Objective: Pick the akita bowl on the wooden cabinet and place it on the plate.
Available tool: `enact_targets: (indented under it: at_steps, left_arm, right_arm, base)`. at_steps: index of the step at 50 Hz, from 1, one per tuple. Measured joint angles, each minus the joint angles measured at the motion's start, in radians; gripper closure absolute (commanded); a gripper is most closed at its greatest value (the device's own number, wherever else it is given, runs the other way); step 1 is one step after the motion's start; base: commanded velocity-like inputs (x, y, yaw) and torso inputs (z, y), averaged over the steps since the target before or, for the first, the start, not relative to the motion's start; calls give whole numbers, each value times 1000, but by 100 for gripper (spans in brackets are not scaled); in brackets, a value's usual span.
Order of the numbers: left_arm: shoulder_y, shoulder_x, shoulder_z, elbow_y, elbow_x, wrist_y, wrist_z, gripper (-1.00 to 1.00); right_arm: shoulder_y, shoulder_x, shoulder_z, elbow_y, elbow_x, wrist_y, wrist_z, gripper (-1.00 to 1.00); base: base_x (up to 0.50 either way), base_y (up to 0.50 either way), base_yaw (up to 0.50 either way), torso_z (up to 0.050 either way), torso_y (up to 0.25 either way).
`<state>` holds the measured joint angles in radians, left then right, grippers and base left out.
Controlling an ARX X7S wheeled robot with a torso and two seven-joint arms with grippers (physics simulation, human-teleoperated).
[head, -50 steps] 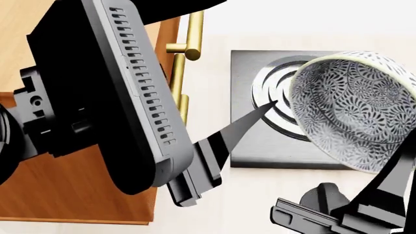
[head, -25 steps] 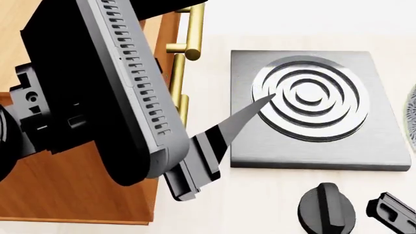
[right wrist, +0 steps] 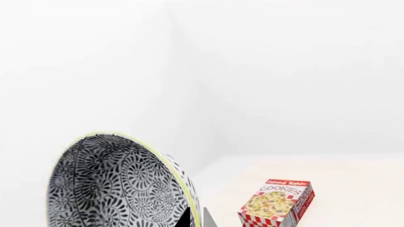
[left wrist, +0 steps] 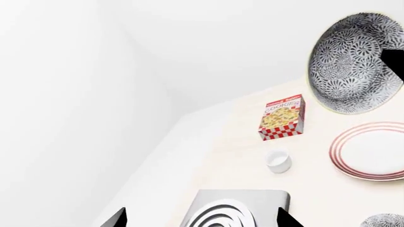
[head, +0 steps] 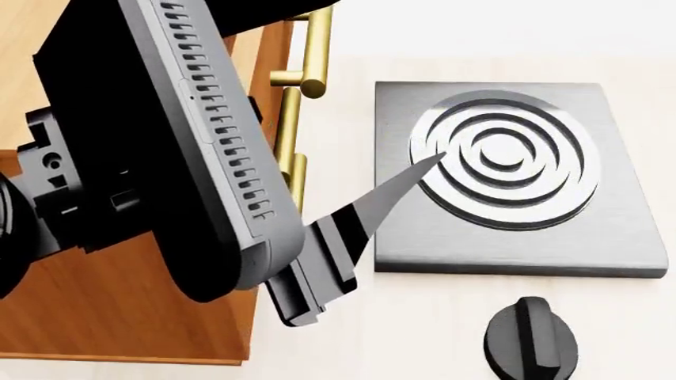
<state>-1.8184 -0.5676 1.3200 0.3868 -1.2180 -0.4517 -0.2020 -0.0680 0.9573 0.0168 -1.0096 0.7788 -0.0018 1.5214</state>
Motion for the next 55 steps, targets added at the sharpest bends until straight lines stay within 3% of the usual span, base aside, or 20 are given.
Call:
enact_targets:
  at_steps: [27, 55]
  left_arm:
    - [16, 4, -3, -1, 6, 3, 3, -100]
    - [45, -13, -8, 7, 24, 20, -1, -100]
  right_arm:
    - [-273, -55, 278, 28, 43, -142, -78, 100]
    - [-345, -3, 406, 88, 147, -143, -132, 100]
  base:
    - [0, 0, 0, 0, 0]
    - [0, 0, 0, 0, 0]
